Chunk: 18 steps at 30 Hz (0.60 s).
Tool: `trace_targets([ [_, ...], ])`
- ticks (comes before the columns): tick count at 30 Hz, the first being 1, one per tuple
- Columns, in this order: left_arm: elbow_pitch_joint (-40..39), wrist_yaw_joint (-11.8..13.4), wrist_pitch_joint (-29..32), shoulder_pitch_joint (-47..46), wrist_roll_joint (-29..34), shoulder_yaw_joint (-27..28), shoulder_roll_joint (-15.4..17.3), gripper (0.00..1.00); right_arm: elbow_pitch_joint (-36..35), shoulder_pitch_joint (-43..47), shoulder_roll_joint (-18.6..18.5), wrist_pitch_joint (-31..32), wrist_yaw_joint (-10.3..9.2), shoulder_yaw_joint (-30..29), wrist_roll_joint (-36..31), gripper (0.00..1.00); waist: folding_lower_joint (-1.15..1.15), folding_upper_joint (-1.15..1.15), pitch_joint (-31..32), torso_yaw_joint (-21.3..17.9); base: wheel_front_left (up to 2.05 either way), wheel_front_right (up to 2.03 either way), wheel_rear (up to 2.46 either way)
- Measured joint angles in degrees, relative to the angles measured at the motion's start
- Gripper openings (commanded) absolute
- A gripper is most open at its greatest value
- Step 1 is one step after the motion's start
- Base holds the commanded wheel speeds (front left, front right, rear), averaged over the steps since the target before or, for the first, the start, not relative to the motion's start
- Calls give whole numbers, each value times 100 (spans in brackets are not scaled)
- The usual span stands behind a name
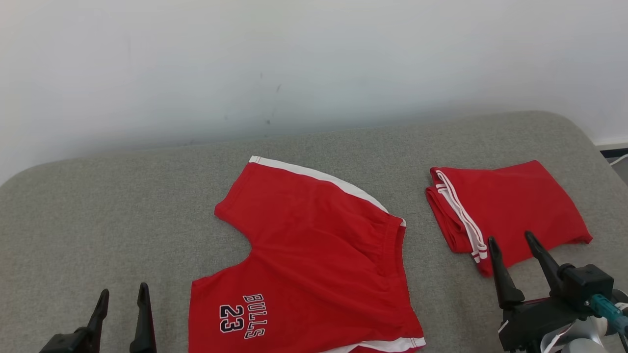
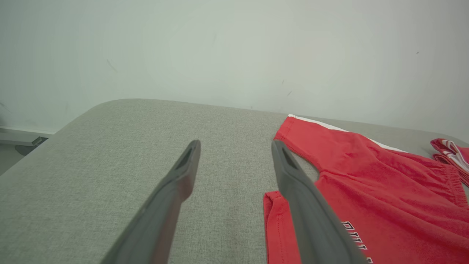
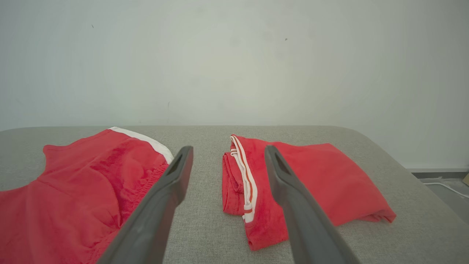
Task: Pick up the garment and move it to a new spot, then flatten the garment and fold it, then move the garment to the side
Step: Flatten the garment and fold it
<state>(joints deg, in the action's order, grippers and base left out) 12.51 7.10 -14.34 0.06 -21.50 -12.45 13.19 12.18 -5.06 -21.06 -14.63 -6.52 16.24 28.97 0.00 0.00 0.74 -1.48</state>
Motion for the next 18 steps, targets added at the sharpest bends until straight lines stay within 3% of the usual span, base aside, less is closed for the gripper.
trace_targets([
  [18, 83, 0, 374, 92, 293, 87, -78, 100, 131, 12, -16, 0, 47, 131, -235, 100, 0, 0, 69, 90, 0, 0, 0],
])
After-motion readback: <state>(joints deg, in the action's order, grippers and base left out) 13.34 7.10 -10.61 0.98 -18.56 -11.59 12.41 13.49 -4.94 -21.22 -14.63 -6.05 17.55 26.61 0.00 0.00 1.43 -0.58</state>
